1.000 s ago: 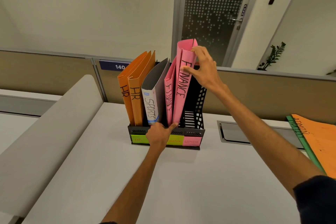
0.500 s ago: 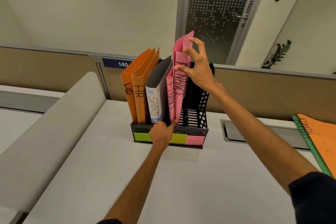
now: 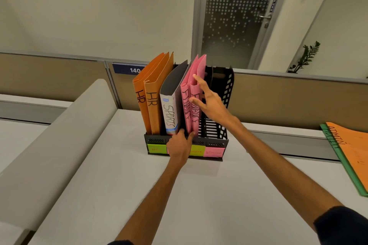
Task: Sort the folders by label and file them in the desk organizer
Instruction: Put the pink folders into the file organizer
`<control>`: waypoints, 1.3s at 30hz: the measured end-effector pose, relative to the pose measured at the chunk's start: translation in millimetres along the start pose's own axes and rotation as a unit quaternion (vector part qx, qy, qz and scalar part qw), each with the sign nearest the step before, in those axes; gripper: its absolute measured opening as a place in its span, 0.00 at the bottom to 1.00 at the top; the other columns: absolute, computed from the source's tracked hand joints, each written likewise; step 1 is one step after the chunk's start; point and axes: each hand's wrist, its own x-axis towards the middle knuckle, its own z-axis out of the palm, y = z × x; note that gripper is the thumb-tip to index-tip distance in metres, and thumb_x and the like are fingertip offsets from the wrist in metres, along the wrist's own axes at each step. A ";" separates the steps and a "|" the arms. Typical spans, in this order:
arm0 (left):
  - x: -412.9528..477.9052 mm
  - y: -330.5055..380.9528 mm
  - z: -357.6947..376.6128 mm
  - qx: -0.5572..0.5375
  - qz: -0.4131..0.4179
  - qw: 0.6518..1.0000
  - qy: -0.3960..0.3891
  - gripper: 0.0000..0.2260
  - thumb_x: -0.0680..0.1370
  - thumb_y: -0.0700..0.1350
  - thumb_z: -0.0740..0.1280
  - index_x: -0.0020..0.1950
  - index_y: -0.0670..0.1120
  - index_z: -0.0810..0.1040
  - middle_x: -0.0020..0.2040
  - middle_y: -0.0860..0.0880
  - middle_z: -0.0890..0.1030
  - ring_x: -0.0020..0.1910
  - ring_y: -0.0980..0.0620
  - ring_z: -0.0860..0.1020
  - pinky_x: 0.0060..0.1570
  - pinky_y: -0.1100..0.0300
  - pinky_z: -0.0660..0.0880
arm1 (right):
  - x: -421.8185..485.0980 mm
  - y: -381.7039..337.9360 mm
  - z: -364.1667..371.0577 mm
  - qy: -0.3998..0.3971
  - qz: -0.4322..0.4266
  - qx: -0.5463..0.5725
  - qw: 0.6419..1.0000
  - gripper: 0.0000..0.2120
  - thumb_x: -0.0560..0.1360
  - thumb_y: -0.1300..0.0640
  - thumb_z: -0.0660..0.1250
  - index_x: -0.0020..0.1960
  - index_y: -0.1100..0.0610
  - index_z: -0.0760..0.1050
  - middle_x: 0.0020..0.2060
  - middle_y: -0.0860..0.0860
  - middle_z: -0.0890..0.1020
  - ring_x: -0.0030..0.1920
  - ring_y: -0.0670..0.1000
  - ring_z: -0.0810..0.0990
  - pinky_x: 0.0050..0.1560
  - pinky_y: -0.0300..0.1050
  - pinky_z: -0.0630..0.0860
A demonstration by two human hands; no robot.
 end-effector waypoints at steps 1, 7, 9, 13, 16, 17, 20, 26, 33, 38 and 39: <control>-1.3 3.1 -1.3 -0.003 0.011 1.000 -0.003 0.21 0.80 0.62 0.59 0.60 0.46 0.74 0.53 0.44 0.82 0.52 0.43 0.81 0.48 0.50 0.77 | -2.3 -1.9 0.2 -0.014 0.001 0.002 1.000 0.38 0.78 0.46 0.64 0.79 0.44 0.45 0.73 0.56 0.67 0.67 0.58 0.74 0.64 0.65 0.70; -11.7 7.5 -19.1 -0.017 0.044 0.999 0.015 0.20 0.81 0.58 0.59 0.68 0.47 0.68 0.60 0.45 0.80 0.54 0.43 0.81 0.49 0.49 0.78 | -23.2 -3.8 6.9 -0.032 0.038 0.039 0.998 0.41 0.79 0.50 0.65 0.77 0.37 0.37 0.77 0.55 0.59 0.73 0.59 0.67 0.67 0.63 0.68; -17.4 7.0 -26.8 -0.042 0.061 0.997 0.026 0.24 0.81 0.60 0.58 0.72 0.49 0.64 0.60 0.45 0.80 0.54 0.44 0.81 0.49 0.49 0.78 | -28.3 -5.3 5.6 -0.031 0.070 0.075 0.994 0.39 0.80 0.50 0.64 0.78 0.39 0.38 0.76 0.56 0.63 0.72 0.57 0.69 0.66 0.60 0.70; -28.0 7.5 -44.6 -0.078 0.083 0.993 0.028 0.28 0.80 0.62 0.56 0.77 0.51 0.58 0.58 0.47 0.81 0.52 0.48 0.82 0.52 0.50 0.80 | -39.4 -10.1 2.3 -0.008 0.123 0.096 0.988 0.33 0.80 0.50 0.62 0.79 0.50 0.49 0.72 0.56 0.69 0.70 0.56 0.72 0.66 0.56 0.72; -39.2 9.4 -60.1 -0.086 0.113 0.989 0.043 0.27 0.81 0.62 0.56 0.77 0.52 0.58 0.52 0.47 0.84 0.46 0.52 0.82 0.50 0.53 0.80 | -51.5 -17.0 -2.0 0.021 0.129 0.085 0.988 0.28 0.80 0.49 0.62 0.76 0.56 0.59 0.69 0.56 0.71 0.68 0.54 0.73 0.64 0.47 0.72; -44.1 11.0 -65.8 -0.093 0.127 0.986 0.051 0.27 0.81 0.62 0.56 0.76 0.52 0.59 0.51 0.47 0.84 0.45 0.53 0.82 0.49 0.54 0.80 | -56.9 -19.4 -4.1 0.033 0.126 0.076 0.989 0.26 0.80 0.49 0.62 0.75 0.56 0.61 0.69 0.55 0.72 0.67 0.53 0.73 0.62 0.43 0.71; -59.5 17.9 -80.8 -0.108 0.161 0.979 0.069 0.24 0.81 0.61 0.56 0.74 0.51 0.64 0.61 0.48 0.79 0.55 0.51 0.80 0.51 0.54 0.78 | -76.7 -24.6 -12.5 0.069 0.122 0.044 0.989 0.24 0.80 0.48 0.62 0.72 0.58 0.66 0.68 0.55 0.73 0.68 0.52 0.72 0.62 0.41 0.68; -93.6 29.0 -90.8 -0.112 0.201 0.970 0.077 0.19 0.82 0.58 0.54 0.67 0.49 0.70 0.63 0.47 0.75 0.58 0.50 0.76 0.52 0.52 0.78 | -127.3 -29.9 -29.5 0.114 0.136 0.015 0.984 0.23 0.81 0.47 0.59 0.71 0.59 0.68 0.68 0.55 0.72 0.68 0.52 0.71 0.64 0.44 0.68; -134.2 45.3 -73.7 -0.106 0.207 0.972 0.039 0.22 0.83 0.58 0.54 0.70 0.46 0.70 0.66 0.46 0.75 0.63 0.48 0.73 0.61 0.49 0.74 | -197.0 -18.0 -49.9 0.148 0.187 -0.006 0.971 0.21 0.82 0.47 0.58 0.70 0.58 0.69 0.67 0.55 0.73 0.67 0.53 0.72 0.66 0.49 0.71; -162.2 73.4 -54.4 -0.096 0.233 0.967 0.026 0.19 0.83 0.56 0.56 0.63 0.44 0.75 0.62 0.46 0.77 0.63 0.46 0.73 0.59 0.51 0.72 | -252.3 -0.3 -80.9 0.168 0.222 -0.015 0.960 0.21 0.82 0.48 0.57 0.70 0.59 0.68 0.67 0.55 0.73 0.67 0.53 0.71 0.67 0.47 0.69; -169.1 83.3 -52.0 -0.100 0.236 0.966 0.026 0.19 0.83 0.56 0.56 0.61 0.44 0.75 0.61 0.46 0.77 0.62 0.46 0.73 0.58 0.51 0.73 | -264.5 3.9 -90.7 0.174 0.228 -0.016 0.958 0.21 0.82 0.48 0.57 0.69 0.59 0.69 0.66 0.55 0.73 0.67 0.54 0.71 0.67 0.48 0.69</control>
